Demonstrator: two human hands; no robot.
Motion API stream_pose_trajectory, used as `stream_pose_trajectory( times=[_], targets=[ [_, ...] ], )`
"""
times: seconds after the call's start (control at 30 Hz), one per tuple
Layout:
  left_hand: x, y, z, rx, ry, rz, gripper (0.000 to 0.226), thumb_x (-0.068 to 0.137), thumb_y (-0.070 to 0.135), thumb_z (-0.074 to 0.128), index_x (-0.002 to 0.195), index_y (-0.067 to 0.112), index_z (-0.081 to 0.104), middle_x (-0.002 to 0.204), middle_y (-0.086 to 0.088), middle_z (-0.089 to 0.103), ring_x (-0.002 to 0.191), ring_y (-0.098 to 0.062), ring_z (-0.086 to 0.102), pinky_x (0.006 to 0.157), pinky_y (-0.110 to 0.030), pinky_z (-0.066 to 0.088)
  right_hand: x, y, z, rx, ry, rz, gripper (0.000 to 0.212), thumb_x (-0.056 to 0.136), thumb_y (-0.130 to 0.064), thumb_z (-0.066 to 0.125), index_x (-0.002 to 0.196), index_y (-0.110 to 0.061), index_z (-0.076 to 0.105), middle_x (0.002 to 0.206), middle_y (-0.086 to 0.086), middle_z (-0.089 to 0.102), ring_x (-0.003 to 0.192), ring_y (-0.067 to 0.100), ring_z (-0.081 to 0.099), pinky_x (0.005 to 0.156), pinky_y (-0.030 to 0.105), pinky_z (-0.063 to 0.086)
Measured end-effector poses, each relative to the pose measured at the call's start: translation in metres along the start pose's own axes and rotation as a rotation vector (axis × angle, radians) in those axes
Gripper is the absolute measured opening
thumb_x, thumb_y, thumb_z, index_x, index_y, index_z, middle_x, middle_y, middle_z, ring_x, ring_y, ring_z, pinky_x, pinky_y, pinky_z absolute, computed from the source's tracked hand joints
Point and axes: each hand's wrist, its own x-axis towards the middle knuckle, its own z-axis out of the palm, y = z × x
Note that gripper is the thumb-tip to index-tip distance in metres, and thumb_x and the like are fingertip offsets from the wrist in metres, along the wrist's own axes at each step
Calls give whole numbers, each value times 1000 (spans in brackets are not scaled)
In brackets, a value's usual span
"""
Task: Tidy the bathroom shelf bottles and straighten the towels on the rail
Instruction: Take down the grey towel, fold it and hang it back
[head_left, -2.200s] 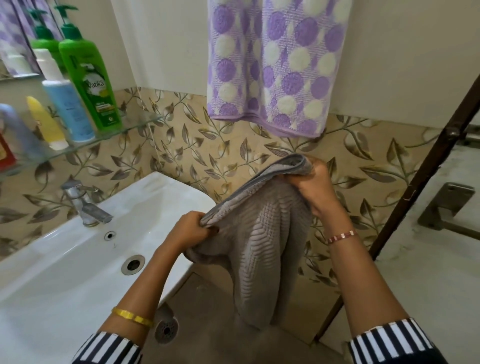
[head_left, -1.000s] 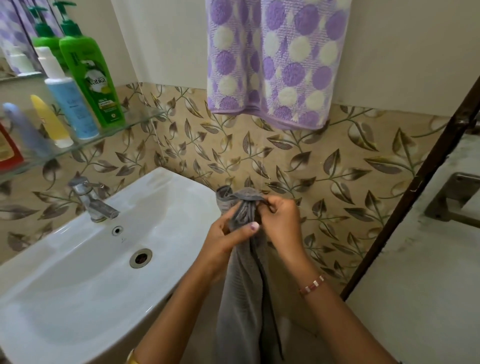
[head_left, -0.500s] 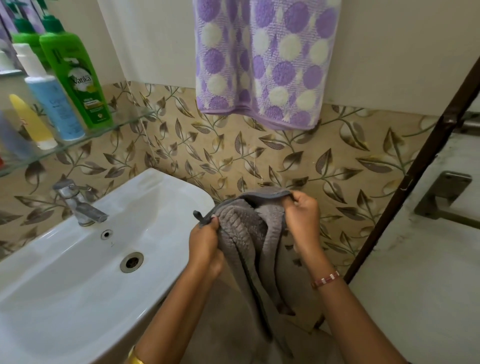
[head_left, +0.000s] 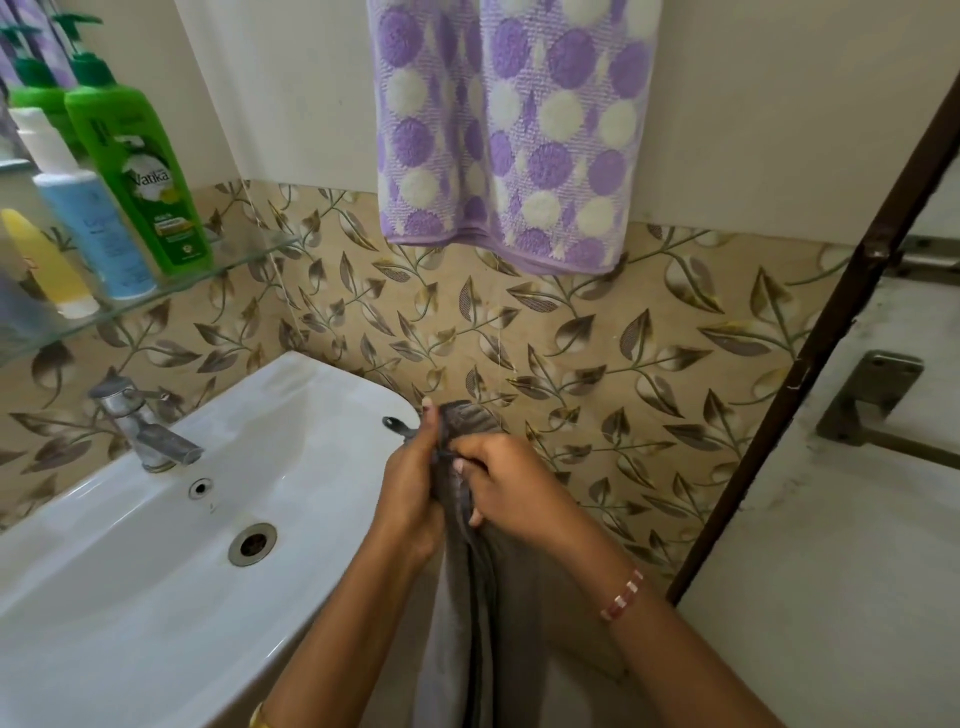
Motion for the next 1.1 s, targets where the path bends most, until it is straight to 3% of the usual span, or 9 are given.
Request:
stream_pose_trajectory(
  times=[0.17, 0.3, 0.37, 0.43, 0.53, 0.67, 0.83, 0.93, 1.1],
  targets=[
    [-6, 19, -10, 142, -139, 84, 20, 74, 27, 61, 80, 9, 67, 71, -10, 67, 67, -22, 64, 59, -25, 55, 6, 2, -22, 459, -193, 46, 37, 89, 12, 37, 82, -13, 63, 67, 6, 60, 51, 9, 59, 55, 21, 54],
    [-7, 36, -18, 297, -100, 107, 17, 87, 8, 52, 83, 13, 68, 69, 1, 73, 68, -12, 68, 61, -21, 55, 14, 22, -55, 778, 143, 19, 35, 82, 18, 42, 86, -6, 66, 79, 6, 71, 76, 19, 66, 68, 20, 57],
    [-9, 45, -18, 379, -122, 128, 20, 89, 6, 50, 84, 14, 67, 69, 1, 72, 68, -11, 66, 60, -20, 54, 22, 26, -66, 603, 101, -71, 42, 78, 16, 50, 100, -17, 64, 107, 1, 68, 108, 16, 60, 91, 25, 50],
    [-9, 56, -15, 479, -179, 170, 18, 89, 7, 49, 92, 11, 66, 78, -3, 69, 75, -15, 64, 66, -23, 52, 27, 19, -70, 408, -161, -144, 52, 76, 6, 59, 114, -29, 57, 127, -5, 57, 124, 10, 48, 101, 29, 41],
    [-8, 80, -9, 568, -236, 287, 21, 90, 9, 47, 90, 19, 65, 74, 6, 69, 72, -7, 64, 66, -20, 51, 28, 7, -64, 265, -409, -35, 51, 74, -8, 68, 111, -37, 48, 117, -6, 56, 111, 11, 53, 95, 31, 47],
    [-1, 110, -9, 555, -171, 450, 25, 91, 9, 45, 89, 24, 66, 85, 3, 68, 83, -13, 63, 73, -23, 49, 34, 15, -67, -11, -395, 42, 68, 65, -24, 81, 124, -20, 49, 127, -1, 55, 115, 16, 52, 96, 36, 47],
    [9, 119, -16, 407, -18, 517, 25, 91, 9, 46, 86, 24, 65, 88, 4, 65, 83, -9, 62, 71, -20, 51, 32, 49, -77, -394, -519, 217, 61, 62, -27, 82, 116, -17, 56, 116, 1, 61, 108, 21, 57, 92, 33, 48],
    [18, 121, -23, 296, 115, 502, 26, 92, 9, 45, 82, 24, 64, 83, 3, 63, 74, -7, 60, 60, -16, 50, 32, 73, -61, -391, -311, 291, 40, 73, -27, 75, 107, -13, 61, 90, -3, 60, 89, 17, 58, 78, 29, 47],
    [25, 117, -46, 456, 223, 575, 21, 95, 14, 41, 94, 19, 61, 96, -1, 60, 91, -15, 56, 74, -23, 48, 29, 55, -83, -118, 524, 253, 18, 76, -20, 72, 90, -12, 65, 74, -2, 60, 73, 17, 60, 68, 34, 54]
  ],
)
